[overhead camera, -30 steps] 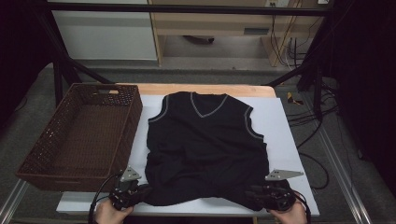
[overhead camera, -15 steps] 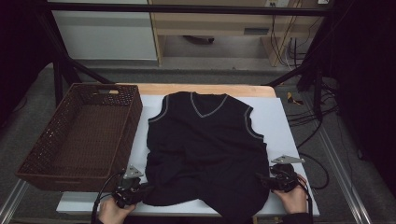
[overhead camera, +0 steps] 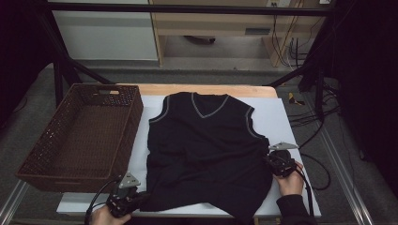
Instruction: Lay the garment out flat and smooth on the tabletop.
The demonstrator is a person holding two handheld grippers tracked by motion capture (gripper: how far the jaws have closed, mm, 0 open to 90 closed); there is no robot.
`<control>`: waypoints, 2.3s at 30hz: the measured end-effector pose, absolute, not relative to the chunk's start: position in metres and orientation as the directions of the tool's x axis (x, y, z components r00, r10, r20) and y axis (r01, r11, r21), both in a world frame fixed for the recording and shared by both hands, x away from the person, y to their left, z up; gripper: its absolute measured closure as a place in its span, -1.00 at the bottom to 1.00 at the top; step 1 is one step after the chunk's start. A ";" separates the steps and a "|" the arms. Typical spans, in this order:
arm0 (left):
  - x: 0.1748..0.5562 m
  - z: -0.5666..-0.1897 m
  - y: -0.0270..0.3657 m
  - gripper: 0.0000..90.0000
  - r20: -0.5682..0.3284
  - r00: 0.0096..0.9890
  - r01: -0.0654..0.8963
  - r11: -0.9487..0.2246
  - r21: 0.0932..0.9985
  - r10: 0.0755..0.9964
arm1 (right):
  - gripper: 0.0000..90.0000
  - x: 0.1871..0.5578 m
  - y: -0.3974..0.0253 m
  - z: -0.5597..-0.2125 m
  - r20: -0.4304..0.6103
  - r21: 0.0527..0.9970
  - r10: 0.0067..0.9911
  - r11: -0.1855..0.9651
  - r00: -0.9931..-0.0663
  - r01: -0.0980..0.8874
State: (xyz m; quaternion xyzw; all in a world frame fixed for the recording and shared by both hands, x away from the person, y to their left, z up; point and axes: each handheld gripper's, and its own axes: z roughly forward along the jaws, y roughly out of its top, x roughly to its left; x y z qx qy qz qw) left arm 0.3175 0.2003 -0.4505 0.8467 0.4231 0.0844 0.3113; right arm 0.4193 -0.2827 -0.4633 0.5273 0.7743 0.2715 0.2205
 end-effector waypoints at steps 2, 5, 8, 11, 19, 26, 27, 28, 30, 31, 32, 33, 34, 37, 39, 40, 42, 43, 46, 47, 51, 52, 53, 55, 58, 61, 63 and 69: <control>0.316 -0.449 0.200 0.81 -0.115 0.627 0.652 -0.438 0.619 0.770 | 0.73 0.422 -0.285 -0.465 -0.037 0.657 0.945 0.269 -0.326 0.705; 0.322 -0.448 0.201 0.18 -0.116 0.605 0.651 -0.405 0.642 0.788 | 0.12 0.407 -0.286 -0.457 -0.027 0.709 0.941 0.255 -0.337 0.657; 0.333 -0.450 0.198 0.03 -0.092 0.578 0.650 -0.389 0.653 0.811 | -0.11 0.394 -0.288 -0.453 0.039 0.729 0.933 0.218 -0.358 0.648; 0.344 -0.453 0.191 -0.07 -0.050 0.576 0.636 -0.409 0.654 0.816 | -0.29 0.379 -0.285 -0.452 0.081 0.723 0.910 0.227 -0.406 0.653; 0.363 -0.461 0.187 0.26 -0.077 0.566 0.673 -0.407 0.617 0.821 | -0.40 0.353 -0.264 -0.459 0.111 0.685 0.852 0.307 -0.512 0.660; 0.360 -0.464 0.189 0.75 -0.084 0.585 0.680 -0.431 0.593 0.807 | -0.36 0.344 -0.253 -0.461 0.131 0.665 0.829 0.334 -0.544 0.668; 0.359 -0.464 0.189 0.78 -0.086 0.584 0.682 -0.431 0.591 0.807 | -0.30 0.343 -0.251 -0.462 0.141 0.673 0.819 0.333 -0.556 0.660; 0.359 -0.463 0.189 0.80 -0.083 0.582 0.683 -0.430 0.591 0.809 | -0.24 0.341 -0.247 -0.462 0.144 0.663 0.812 0.346 -0.566 0.664; 0.358 -0.463 0.189 0.81 -0.094 0.584 0.687 -0.429 0.586 0.806 | 0.11 0.341 -0.239 -0.463 0.087 0.632 0.791 0.426 -0.605 0.648; 0.357 -0.462 0.190 0.82 -0.097 0.583 0.690 -0.428 0.584 0.807 | 0.30 0.342 -0.237 -0.464 0.081 0.621 0.781 0.446 -0.620 0.644; 0.356 -0.462 0.190 0.82 -0.102 0.582 0.691 -0.425 0.584 0.807 | 0.49 0.343 -0.235 -0.465 0.092 0.605 0.769 0.462 -0.633 0.649; 0.354 -0.460 0.192 0.82 -0.112 0.585 0.694 -0.424 0.582 0.803 | 0.68 0.343 -0.234 -0.466 0.091 0.600 0.767 0.467 -0.635 0.649; 0.353 -0.458 0.194 0.83 -0.120 0.587 0.696 -0.423 0.581 0.801 | 0.87 0.343 -0.235 -0.464 0.107 0.588 0.764 0.467 -0.636 0.660; 0.342 -0.444 0.203 0.84 -0.131 0.599 0.680 -0.416 0.603 0.790 | 0.92 0.341 -0.241 -0.459 0.160 0.562 0.759 0.455 -0.631 0.691; 0.332 -0.433 0.211 0.84 -0.134 0.606 0.668 -0.409 0.622 0.784 | 0.92 0.334 -0.253 -0.450 0.187 0.573 0.753 0.438 -0.630 0.693; 0.328 -0.429 0.215 0.84 -0.145 0.609 0.669 -0.407 0.622 0.780 | 0.92 0.334 -0.253 -0.450 0.187 0.573 0.753 0.438 -0.630 0.693; 0.323 -0.424 0.219 0.82 -0.161 0.622 0.662 -0.405 0.631 0.766 | 0.87 0.328 -0.260 -0.445 0.202 0.572 0.751 0.430 -0.628 0.698; 0.322 -0.423 0.219 0.76 -0.164 0.624 0.659 -0.403 0.635 0.764 | 0.77 0.326 -0.262 -0.444 0.231 0.557 0.741 0.431 -0.631 0.710; 0.323 -0.423 0.210 0.19 -0.114 0.626 0.632 -0.417 0.653 0.771 | 0.22 0.325 -0.268 -0.443 0.210 0.591 0.753 0.410 -0.624 0.694; 0.325 -0.424 0.206 0.10 -0.100 0.626 0.625 -0.421 0.657 0.774 | 0.05 0.325 -0.270 -0.443 0.195 0.607 0.769 0.393 -0.608 0.691; 0.337 -0.437 0.189 -0.09 -0.044 0.621 0.609 -0.447 0.655 0.783 | -0.28 0.335 -0.281 -0.449 0.121 0.659 0.840 0.331 -0.530 0.675; 0.340 -0.441 0.187 -0.09 -0.043 0.618 0.615 -0.448 0.649 0.785 | -0.30 0.338 -0.283 -0.451 0.099 0.660 0.855 0.326 -0.508 0.677; 0.344 -0.446 0.186 -0.09 -0.053 0.619 0.625 -0.451 0.637 0.783 | -0.33 0.340 -0.285 -0.453 0.088 0.661 0.865 0.320 -0.494 0.679; 0.350 -0.457 0.184 -0.06 -0.086 0.625 0.647 -0.454 0.613 0.776 | -0.34 0.346 -0.291 -0.457 0.061 0.660 0.885 0.312 -0.462 0.684; 0.349 -0.463 0.184 0.05 -0.102 0.620 0.663 -0.450 0.599 0.778 | -0.34 0.352 -0.298 -0.462 0.046 0.641 0.914 0.282 -0.403 0.714; 0.344 -0.463 0.181 0.34 -0.097 0.642 0.654 -0.477 0.587 0.761 | -0.27 0.355 -0.298 -0.469 0.030 0.611 0.920 0.292 -0.391 0.736; 0.342 -0.462 0.178 0.54 -0.062 0.648 0.641 -0.500 0.583 0.759 | -0.15 0.354 -0.295 -0.470 0.026 0.609 0.914 0.307 -0.406 0.731; 0.341 -0.461 0.179 0.90 -0.030 0.656 0.631 -0.526 0.571 0.754 | 0.80 0.353 -0.292 -0.466 0.087 0.594 0.896 0.304 -0.435 0.745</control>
